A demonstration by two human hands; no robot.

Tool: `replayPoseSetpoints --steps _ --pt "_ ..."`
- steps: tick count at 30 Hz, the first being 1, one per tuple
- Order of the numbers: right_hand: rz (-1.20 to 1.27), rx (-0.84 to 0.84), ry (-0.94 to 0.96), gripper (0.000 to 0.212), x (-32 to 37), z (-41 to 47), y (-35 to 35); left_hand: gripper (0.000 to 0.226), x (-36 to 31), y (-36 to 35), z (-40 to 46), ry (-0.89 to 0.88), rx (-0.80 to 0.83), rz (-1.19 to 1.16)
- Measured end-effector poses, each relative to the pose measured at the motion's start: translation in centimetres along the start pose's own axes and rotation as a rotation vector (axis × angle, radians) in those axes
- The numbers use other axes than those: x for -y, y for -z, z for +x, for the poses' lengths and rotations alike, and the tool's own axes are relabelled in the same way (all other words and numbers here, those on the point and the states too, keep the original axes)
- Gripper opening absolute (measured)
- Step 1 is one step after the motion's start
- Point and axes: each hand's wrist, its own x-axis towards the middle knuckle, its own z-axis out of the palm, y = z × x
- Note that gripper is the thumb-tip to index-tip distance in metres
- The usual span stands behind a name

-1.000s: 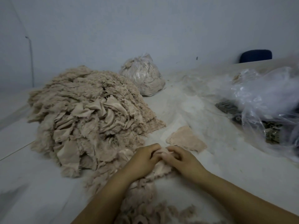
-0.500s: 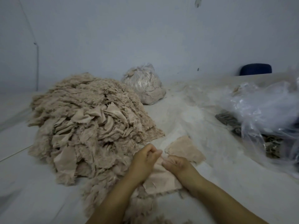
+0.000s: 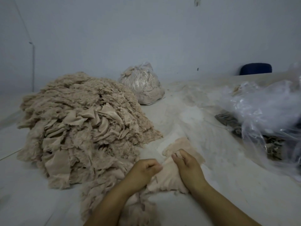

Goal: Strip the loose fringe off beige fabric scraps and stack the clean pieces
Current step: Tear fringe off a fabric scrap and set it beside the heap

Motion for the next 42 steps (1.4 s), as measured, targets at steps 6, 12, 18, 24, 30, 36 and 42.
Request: replayPoseSetpoints --steps 6,12,18,24,30,36,42 --pt "-0.053 0.312 -0.015 0.035 0.4 -0.7 -1.1 0.04 -0.2 0.1 -0.4 -0.056 -0.067 -0.059" --pt "0.269 -0.051 -0.142 0.035 0.7 0.1 0.9 0.028 0.2 1.9 -0.4 -0.014 -0.444 -0.086" --pt "0.273 0.143 -0.05 0.022 1.9 -1.1 -1.8 0.007 -0.7 -1.3 -0.6 -0.005 -0.058 -0.21" --pt "0.266 0.428 -0.258 0.026 1.4 -1.3 0.2 0.02 -0.1 1.1 0.0 0.197 -0.51 -0.688" --pt "0.17 0.339 -0.166 0.066 2.1 -1.5 0.1 0.028 -0.6 0.1 -0.7 0.114 -0.242 -0.637" --pt "0.471 0.043 -0.322 0.034 1.8 -1.6 -1.4 0.026 -1.5 -1.4 -1.4 0.086 -0.182 -0.448" --pt "0.547 0.183 -0.404 0.035 1.6 -1.4 -0.2 0.034 -0.7 -0.8 -0.9 0.167 -0.306 -0.486"
